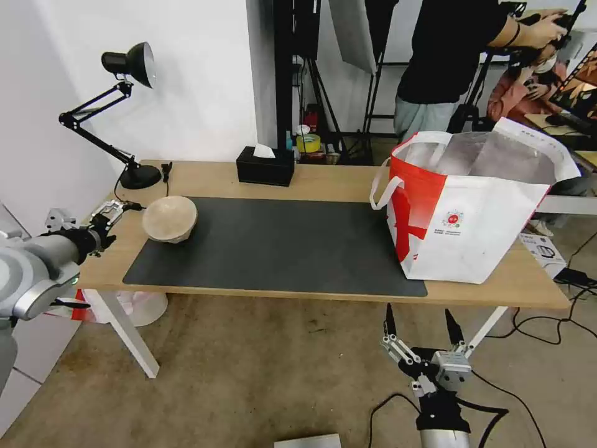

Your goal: Pick up the trash from the table and place it into the takeout bag.

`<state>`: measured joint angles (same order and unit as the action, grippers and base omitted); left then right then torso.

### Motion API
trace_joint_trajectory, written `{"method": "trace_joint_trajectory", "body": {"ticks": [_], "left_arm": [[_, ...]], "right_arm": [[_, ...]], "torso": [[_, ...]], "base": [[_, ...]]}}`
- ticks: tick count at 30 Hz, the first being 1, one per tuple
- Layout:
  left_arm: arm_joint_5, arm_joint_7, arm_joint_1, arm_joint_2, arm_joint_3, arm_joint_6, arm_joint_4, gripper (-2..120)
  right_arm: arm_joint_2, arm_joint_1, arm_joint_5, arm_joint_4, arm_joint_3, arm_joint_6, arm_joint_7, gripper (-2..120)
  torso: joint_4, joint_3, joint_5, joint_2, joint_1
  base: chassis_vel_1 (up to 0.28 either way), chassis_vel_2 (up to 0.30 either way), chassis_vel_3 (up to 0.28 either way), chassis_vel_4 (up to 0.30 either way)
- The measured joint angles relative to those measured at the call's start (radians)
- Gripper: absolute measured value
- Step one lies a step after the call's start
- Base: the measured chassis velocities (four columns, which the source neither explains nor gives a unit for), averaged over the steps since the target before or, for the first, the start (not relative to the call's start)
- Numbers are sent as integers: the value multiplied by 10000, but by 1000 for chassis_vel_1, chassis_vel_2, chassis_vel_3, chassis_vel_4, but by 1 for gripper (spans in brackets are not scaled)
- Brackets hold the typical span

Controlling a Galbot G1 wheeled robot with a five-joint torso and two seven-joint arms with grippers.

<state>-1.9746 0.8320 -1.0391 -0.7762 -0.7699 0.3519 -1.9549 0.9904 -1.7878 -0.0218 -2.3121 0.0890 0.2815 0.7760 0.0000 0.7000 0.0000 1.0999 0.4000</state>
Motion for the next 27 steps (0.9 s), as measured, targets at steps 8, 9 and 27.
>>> {"method": "trace_joint_trajectory", "body": {"ticks": [8, 9, 27], "left_arm": [[23, 0, 55, -117, 143, 162, 193, 100], [20, 0, 58, -127, 147, 167, 202, 100], [-1083, 163, 652, -219, 346, 298, 643, 100]], "right_arm": [[0, 0, 0, 0, 0, 0, 0, 100], [0, 0, 0, 0, 0, 0, 0, 100], [0, 0, 0, 0, 0, 0, 0, 100]], "torso": [[0, 0, 0, 0, 0], [0, 0, 0, 0, 0], [0, 1, 0, 0, 0]], "base": [[0, 0, 0, 0], [0, 0, 0, 0], [0, 0, 0, 0]]}}
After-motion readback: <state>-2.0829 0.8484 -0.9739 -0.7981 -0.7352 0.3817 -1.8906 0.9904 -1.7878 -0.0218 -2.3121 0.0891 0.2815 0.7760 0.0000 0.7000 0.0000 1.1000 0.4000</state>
